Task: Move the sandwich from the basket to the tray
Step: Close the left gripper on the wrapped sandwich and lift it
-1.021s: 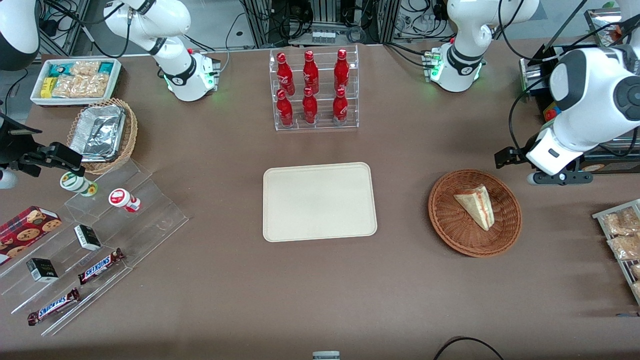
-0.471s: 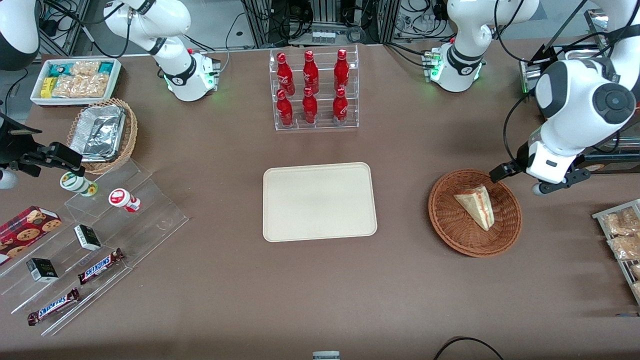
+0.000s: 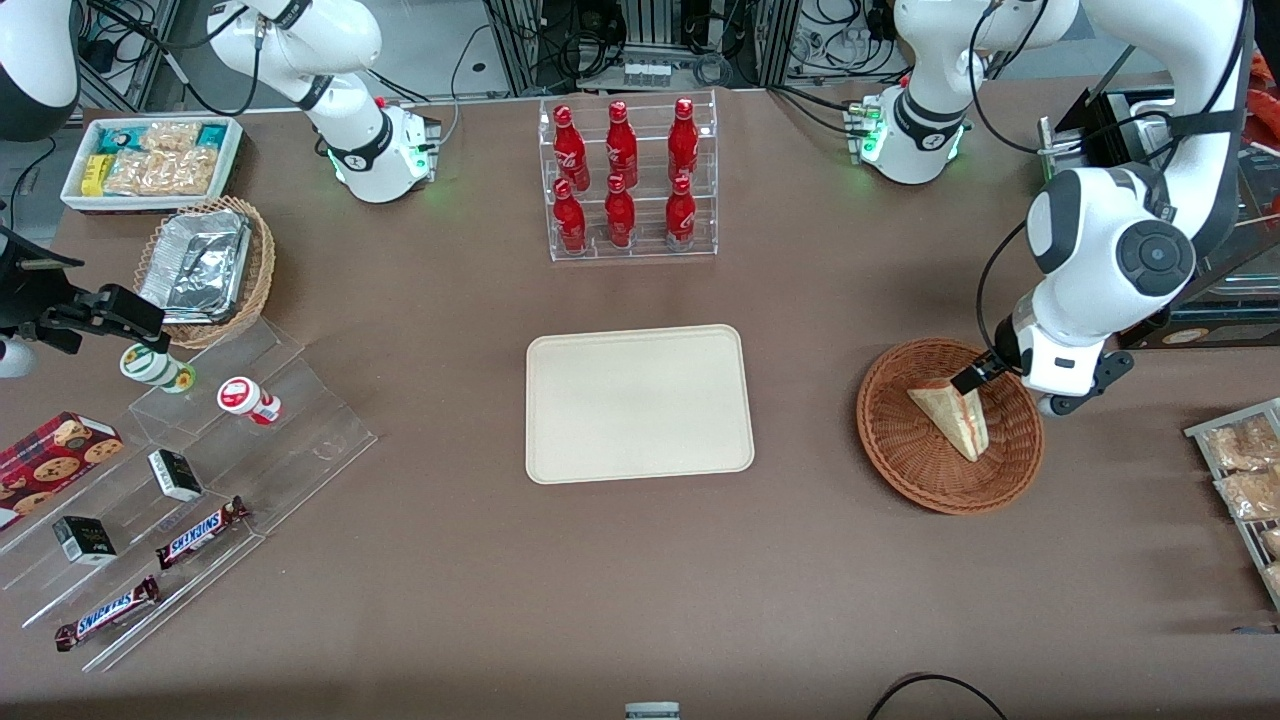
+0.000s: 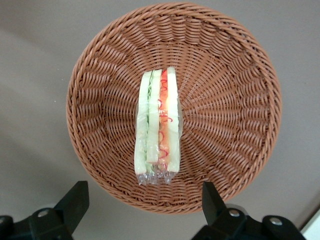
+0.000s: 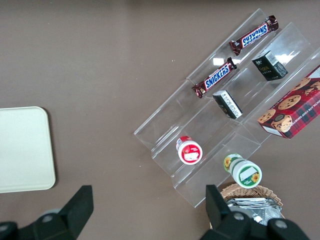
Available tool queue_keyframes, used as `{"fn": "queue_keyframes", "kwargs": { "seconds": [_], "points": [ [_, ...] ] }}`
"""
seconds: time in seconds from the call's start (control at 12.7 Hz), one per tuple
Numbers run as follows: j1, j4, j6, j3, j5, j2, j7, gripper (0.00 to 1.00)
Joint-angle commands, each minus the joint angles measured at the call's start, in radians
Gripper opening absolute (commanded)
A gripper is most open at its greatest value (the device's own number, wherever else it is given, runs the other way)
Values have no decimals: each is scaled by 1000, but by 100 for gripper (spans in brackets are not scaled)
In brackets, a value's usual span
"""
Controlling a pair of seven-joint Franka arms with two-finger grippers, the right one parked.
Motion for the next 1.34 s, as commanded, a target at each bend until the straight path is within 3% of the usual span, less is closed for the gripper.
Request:
{"fn": "queue_keyframes", "kwargs": {
  "seconds": [0.0, 1.26],
  "points": [
    [-4, 27, 23, 3, 3, 43, -25, 100],
    [-7, 30, 133, 1, -16, 208, -144, 100]
  ]
}}
